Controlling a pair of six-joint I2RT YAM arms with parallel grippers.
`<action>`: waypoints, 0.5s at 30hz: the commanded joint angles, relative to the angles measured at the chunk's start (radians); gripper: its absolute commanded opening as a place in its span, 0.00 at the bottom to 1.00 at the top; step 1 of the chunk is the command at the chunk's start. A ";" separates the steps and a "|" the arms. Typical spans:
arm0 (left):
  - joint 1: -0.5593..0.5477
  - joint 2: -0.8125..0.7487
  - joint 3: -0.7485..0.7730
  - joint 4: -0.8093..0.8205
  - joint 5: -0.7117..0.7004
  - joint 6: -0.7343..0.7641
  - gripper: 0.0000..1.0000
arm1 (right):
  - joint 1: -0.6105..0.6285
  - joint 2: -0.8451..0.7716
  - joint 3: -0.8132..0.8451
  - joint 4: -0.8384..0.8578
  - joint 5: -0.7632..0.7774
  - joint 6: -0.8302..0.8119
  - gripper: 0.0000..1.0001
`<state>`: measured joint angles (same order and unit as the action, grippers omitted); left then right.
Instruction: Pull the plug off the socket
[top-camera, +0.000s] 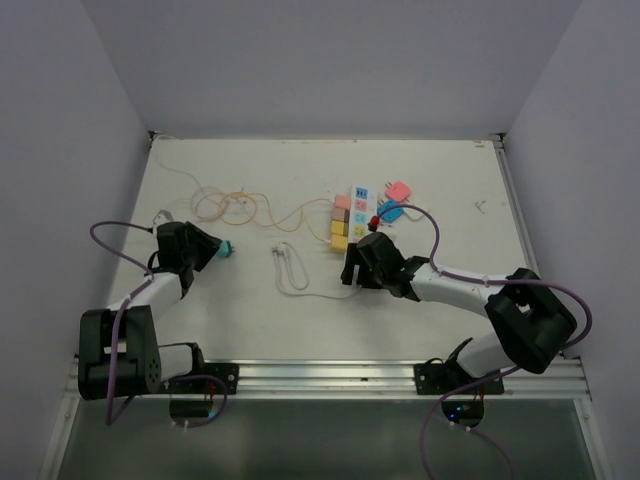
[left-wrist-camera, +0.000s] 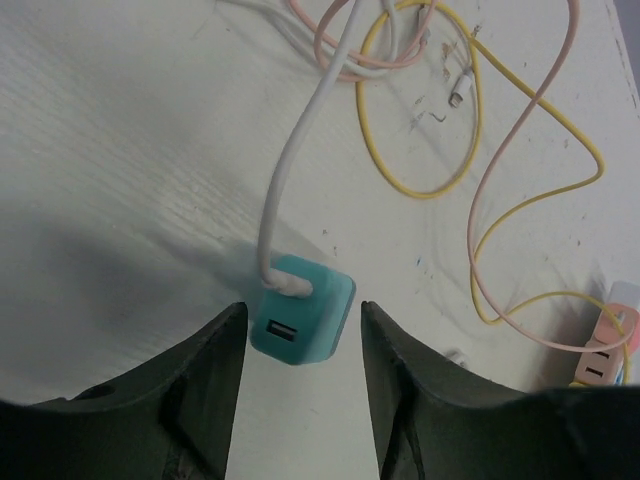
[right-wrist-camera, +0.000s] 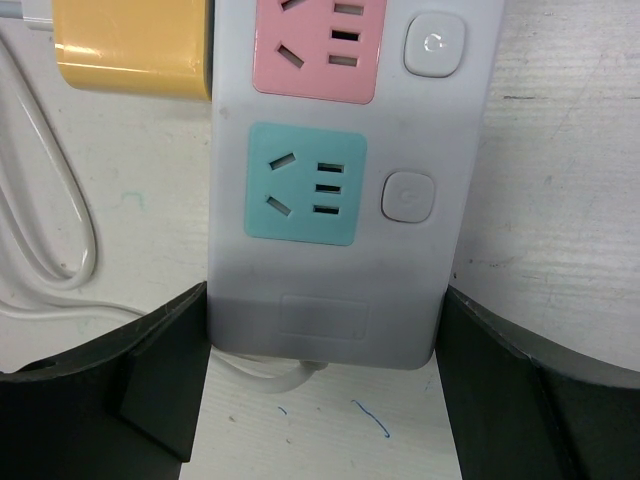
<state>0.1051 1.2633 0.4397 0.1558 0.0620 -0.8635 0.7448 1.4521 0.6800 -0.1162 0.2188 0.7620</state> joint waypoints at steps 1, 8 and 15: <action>0.013 -0.044 -0.009 0.007 -0.037 0.021 0.54 | -0.009 0.008 -0.005 -0.091 0.008 -0.015 0.00; 0.022 -0.070 0.002 -0.071 -0.056 0.023 0.85 | -0.009 0.005 0.000 -0.097 -0.004 -0.029 0.00; 0.022 -0.231 0.042 -0.225 -0.019 0.032 0.97 | -0.010 0.002 -0.007 -0.082 -0.041 -0.039 0.00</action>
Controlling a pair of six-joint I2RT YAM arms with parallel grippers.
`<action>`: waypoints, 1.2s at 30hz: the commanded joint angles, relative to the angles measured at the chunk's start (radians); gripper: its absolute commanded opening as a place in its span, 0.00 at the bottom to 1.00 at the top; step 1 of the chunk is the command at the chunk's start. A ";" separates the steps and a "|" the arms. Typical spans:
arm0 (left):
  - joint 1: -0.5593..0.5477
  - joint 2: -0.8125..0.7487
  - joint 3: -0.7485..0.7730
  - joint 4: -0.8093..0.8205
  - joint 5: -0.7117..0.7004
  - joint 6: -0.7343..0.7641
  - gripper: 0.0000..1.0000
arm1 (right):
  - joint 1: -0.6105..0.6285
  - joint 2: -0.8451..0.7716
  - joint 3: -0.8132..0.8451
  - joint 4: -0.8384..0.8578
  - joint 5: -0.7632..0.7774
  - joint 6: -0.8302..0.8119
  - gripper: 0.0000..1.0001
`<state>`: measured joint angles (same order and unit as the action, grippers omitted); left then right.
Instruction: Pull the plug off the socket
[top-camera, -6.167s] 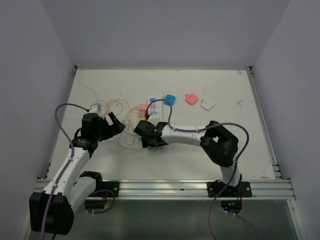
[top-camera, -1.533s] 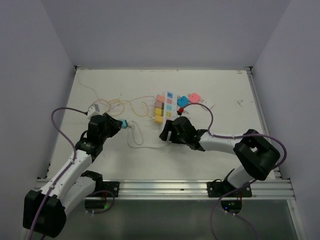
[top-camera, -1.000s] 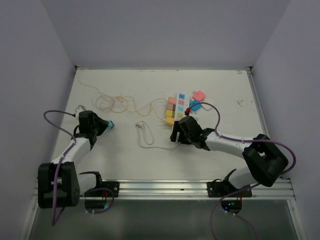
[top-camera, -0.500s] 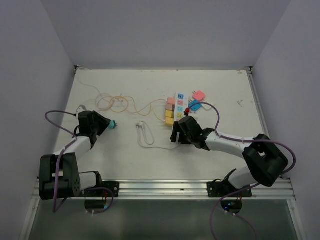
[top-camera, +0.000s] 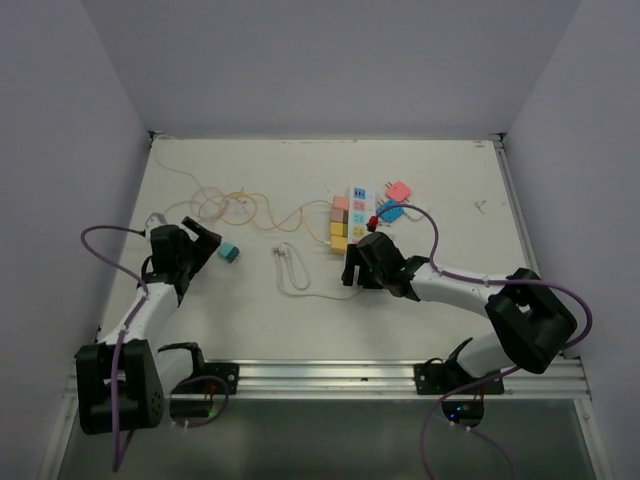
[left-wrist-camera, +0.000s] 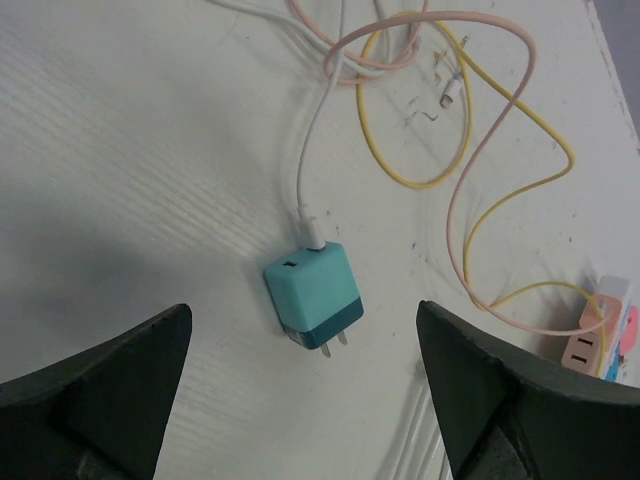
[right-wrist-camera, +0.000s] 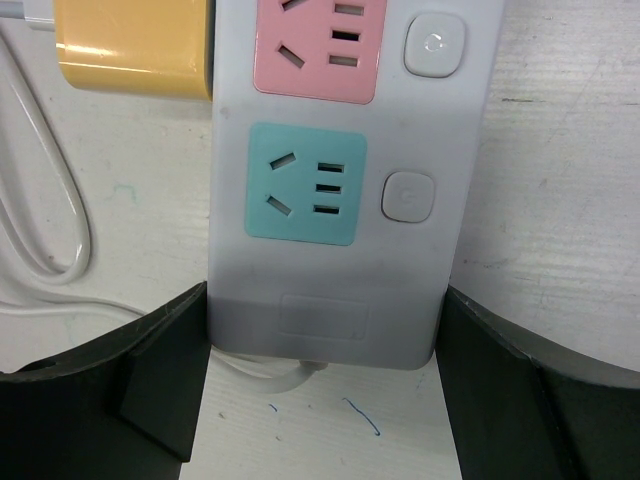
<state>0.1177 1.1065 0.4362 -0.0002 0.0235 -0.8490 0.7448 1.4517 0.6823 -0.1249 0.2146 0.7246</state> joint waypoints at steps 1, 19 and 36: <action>0.008 -0.092 0.044 -0.078 0.032 0.016 0.98 | -0.010 0.001 -0.009 -0.070 -0.043 -0.004 0.00; -0.550 -0.048 0.107 -0.017 -0.068 -0.193 0.98 | -0.009 -0.039 -0.029 -0.018 -0.165 -0.093 0.00; -0.808 0.210 0.257 0.058 -0.247 -0.347 0.94 | -0.009 -0.053 -0.064 0.044 -0.253 -0.134 0.00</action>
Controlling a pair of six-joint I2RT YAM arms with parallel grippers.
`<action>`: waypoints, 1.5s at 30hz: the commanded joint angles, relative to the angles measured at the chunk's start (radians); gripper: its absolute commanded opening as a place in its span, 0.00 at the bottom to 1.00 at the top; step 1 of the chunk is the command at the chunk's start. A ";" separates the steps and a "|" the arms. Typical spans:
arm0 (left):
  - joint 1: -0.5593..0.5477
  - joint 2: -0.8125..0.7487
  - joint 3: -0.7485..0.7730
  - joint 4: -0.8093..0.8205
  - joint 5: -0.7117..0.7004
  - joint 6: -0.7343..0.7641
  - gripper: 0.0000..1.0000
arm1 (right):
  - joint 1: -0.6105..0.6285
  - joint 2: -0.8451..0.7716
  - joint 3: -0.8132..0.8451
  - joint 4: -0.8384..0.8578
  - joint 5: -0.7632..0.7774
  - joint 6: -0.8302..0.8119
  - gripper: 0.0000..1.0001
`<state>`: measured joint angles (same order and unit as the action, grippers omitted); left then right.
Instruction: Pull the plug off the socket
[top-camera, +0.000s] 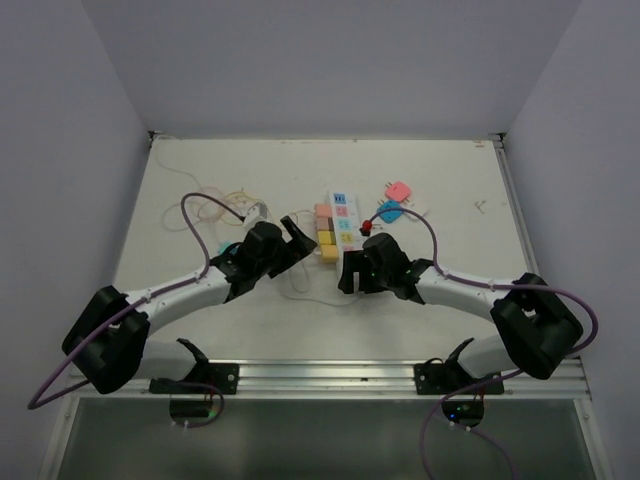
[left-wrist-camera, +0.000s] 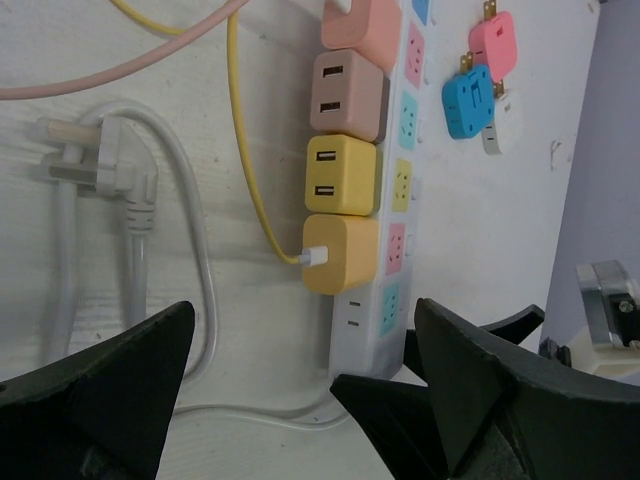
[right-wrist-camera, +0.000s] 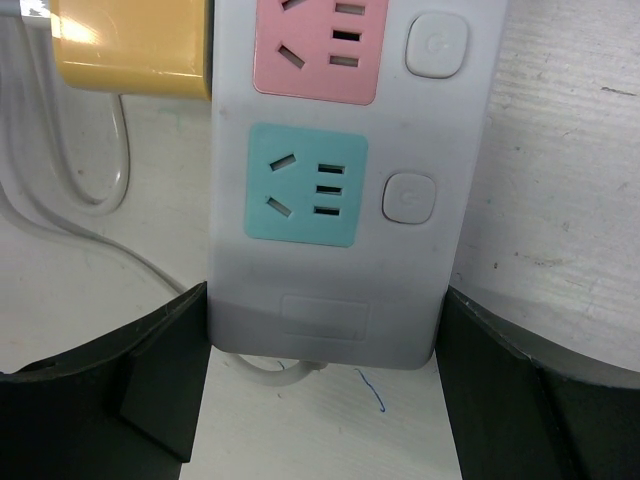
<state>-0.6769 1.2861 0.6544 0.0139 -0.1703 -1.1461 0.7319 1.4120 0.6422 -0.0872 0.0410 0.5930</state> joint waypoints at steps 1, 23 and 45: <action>-0.016 0.050 0.039 0.046 -0.055 -0.056 0.94 | 0.003 -0.015 -0.026 0.007 -0.082 -0.002 0.00; -0.041 0.231 0.068 0.176 0.005 -0.099 0.82 | -0.009 -0.031 -0.053 0.052 -0.127 0.005 0.00; -0.044 0.288 -0.012 0.351 0.064 -0.122 0.53 | -0.031 -0.027 -0.082 0.109 -0.187 0.034 0.00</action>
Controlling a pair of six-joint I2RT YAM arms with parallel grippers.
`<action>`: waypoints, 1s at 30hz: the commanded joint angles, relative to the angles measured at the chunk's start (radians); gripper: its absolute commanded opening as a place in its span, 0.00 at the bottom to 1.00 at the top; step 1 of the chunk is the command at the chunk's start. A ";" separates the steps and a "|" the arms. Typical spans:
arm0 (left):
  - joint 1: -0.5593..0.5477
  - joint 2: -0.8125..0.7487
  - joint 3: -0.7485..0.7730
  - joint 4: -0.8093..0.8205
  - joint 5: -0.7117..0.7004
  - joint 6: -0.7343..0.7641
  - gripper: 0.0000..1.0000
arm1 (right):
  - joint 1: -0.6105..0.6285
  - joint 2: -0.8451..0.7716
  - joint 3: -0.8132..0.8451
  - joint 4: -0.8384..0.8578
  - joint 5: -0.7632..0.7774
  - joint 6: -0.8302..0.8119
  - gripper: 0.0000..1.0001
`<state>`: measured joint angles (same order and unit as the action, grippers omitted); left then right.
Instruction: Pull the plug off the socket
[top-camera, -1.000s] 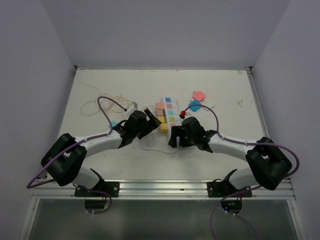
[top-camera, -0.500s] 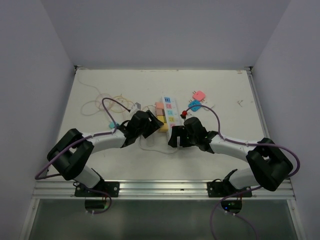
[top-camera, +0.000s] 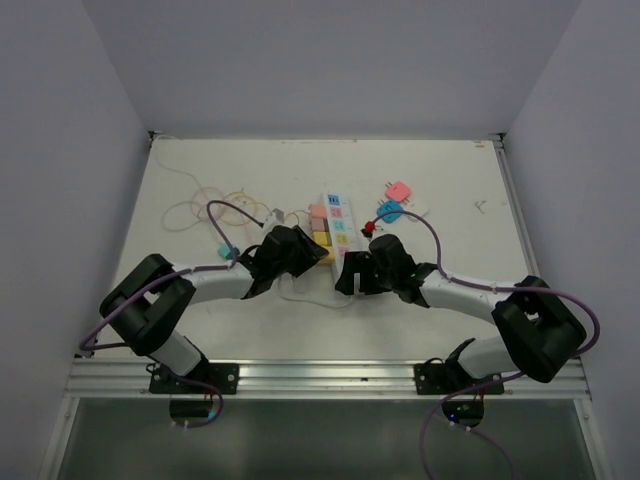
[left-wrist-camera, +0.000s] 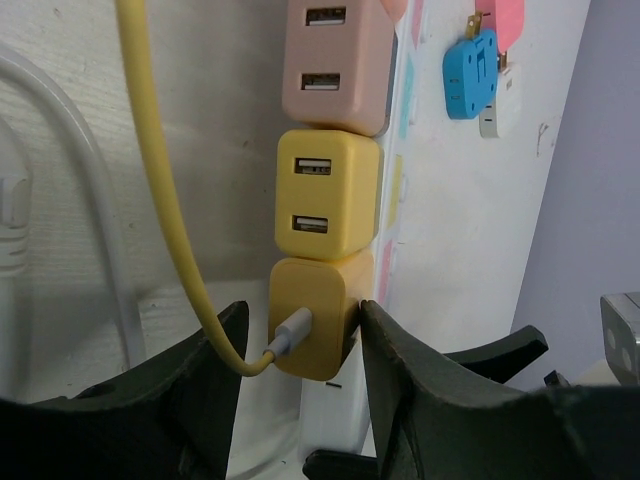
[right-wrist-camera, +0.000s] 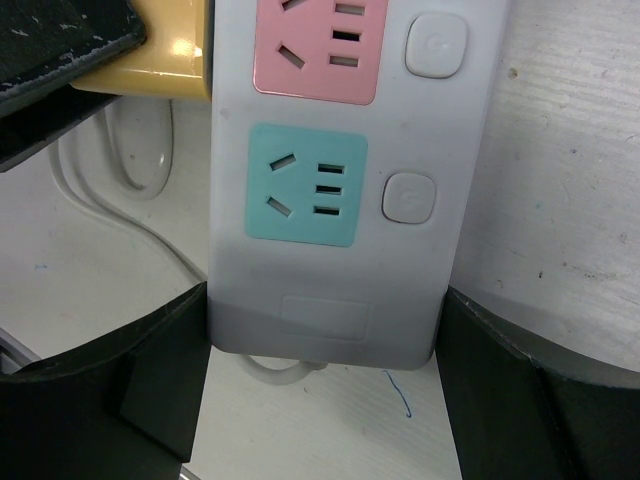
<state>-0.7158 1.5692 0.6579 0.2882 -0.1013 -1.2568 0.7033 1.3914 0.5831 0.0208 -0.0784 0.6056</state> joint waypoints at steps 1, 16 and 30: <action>-0.005 0.005 -0.020 0.081 -0.008 -0.012 0.51 | -0.001 -0.005 -0.023 0.001 -0.069 0.023 0.00; -0.005 -0.028 -0.041 0.140 0.012 -0.029 0.10 | -0.016 0.015 -0.035 0.024 -0.084 0.043 0.00; -0.004 -0.113 -0.015 0.013 -0.061 0.000 0.00 | -0.024 0.055 0.000 -0.102 0.002 0.069 0.00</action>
<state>-0.7158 1.5169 0.6239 0.3241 -0.1135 -1.2716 0.6880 1.4113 0.5854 0.0467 -0.1162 0.6361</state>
